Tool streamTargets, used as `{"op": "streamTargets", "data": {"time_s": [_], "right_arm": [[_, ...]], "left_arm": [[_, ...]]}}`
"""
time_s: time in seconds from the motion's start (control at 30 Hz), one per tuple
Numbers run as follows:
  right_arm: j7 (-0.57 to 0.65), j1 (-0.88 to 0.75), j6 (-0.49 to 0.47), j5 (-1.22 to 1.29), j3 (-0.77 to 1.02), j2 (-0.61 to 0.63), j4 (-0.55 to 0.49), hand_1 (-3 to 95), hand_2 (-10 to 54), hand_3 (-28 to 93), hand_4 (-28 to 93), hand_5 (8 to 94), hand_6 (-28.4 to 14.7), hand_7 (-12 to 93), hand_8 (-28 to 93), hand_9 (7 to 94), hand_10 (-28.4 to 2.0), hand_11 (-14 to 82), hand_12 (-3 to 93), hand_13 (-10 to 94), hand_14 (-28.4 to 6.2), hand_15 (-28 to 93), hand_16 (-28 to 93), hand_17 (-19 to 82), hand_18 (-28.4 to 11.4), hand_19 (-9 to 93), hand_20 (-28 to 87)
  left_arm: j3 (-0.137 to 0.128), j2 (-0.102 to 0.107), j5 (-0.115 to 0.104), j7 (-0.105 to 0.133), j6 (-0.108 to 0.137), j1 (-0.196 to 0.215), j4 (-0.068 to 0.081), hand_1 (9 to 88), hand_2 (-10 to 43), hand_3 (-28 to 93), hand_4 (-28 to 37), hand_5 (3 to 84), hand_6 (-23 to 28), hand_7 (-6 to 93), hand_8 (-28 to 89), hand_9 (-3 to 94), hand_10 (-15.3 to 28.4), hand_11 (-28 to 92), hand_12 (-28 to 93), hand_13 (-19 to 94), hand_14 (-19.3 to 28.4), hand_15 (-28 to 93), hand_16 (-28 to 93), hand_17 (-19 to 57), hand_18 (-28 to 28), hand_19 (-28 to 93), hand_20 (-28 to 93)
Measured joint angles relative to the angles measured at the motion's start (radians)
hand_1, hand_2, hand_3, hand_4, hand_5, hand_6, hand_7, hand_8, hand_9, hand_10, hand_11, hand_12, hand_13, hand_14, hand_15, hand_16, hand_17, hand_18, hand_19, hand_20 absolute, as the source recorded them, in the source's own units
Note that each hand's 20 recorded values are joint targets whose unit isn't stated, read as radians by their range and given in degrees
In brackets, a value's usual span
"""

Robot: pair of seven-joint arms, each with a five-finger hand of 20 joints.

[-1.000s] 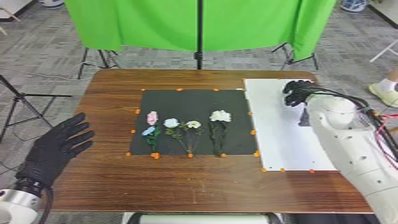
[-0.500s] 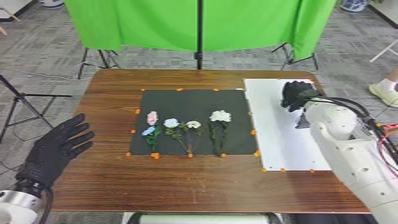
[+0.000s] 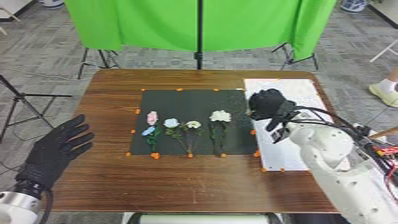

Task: Arrange flowers

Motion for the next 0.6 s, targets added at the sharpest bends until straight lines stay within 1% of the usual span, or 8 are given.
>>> {"op": "streamTargets", "data": {"time_s": [0.33,0.43,0.5,0.53,0.57,0.6], "right_arm": [[-0.004,-0.065,-0.003,-0.003,-0.044,-0.022,-0.022,47.9,-9.5,85,-28,73.7,2.7,44,-15,88.0,-2.4,17.0,45.2,77,0.3,48,38,33,-15.7,79,38],[-0.005,-0.074,-0.001,-0.005,-0.045,-0.025,-0.029,45.2,-9.5,82,-28,72.2,2.7,44,-15,86.7,-2.6,16.9,45.2,76,-0.3,49,37,32,-15.7,79,38],[-0.005,-0.081,0.0,-0.006,-0.045,-0.026,-0.036,42.6,-9.5,81,-28,70.5,2.5,45,-15,85.3,-2.8,17.4,44.7,75,-1.0,51,35,31,-15.7,79,38],[-0.006,-0.084,0.0,-0.007,-0.045,-0.027,-0.039,41.9,-9.5,81,-28,70.1,2.3,45,-15,84.5,-2.9,18.6,43.9,74,-1.3,52,33,31,-15.8,79,38],[-0.007,-0.088,0.0,-0.008,-0.044,-0.027,-0.042,40.1,-9.5,80,-28,69.1,2.1,44,-15,81.9,-3.8,23.7,40.1,73,-1.9,55,28,31,-16.0,78,39],[-0.007,-0.091,0.0,-0.009,-0.043,-0.028,-0.045,37.4,-9.5,81,-28,68.4,2.1,43,-14,79.6,-4.6,28.5,36.2,72,-2.2,56,26,30,-16.2,78,39]], "left_arm": [[-0.001,0.001,0.0,-0.001,0.0,-0.002,0.001,25.9,-0.2,72,-28.1,28.7,2.8,23.3,-13,21.4,10.4,29,12,15,13.1,44,-3,-9.9,19.7,47,9],[-0.001,0.002,0.0,-0.002,-0.001,-0.005,0.001,25.8,-0.2,72,-28.1,28.7,2.8,23.2,-13,21.3,10.3,29,12,15,13.1,44,-3,-9.9,19.7,47,9],[-0.001,0.002,0.0,-0.002,-0.001,-0.006,0.001,25.8,-0.2,72,-28.1,28.7,2.8,23.2,-13,21.4,10.3,29,12,15,13.1,44,-3,-9.9,19.7,47,9],[-0.001,0.003,0.0,-0.002,-0.001,-0.006,0.001,25.8,-0.2,72,-28.1,28.7,2.8,23.2,-13,21.4,10.4,29,12,15,13.1,44,-3,-9.9,19.7,47,9],[-0.001,0.003,0.0,-0.002,-0.001,-0.006,0.001,25.8,-0.2,72,-28.1,28.7,2.8,23.2,-13,21.4,10.4,29,12,15,13.1,44,-3,-9.9,19.7,47,9],[-0.001,0.003,0.0,-0.002,-0.001,-0.006,0.001,25.8,-0.2,72,-28.1,28.7,2.8,23.2,-13,21.4,10.3,29,12,15,13.1,44,-3,-9.9,19.7,47,9]]}}
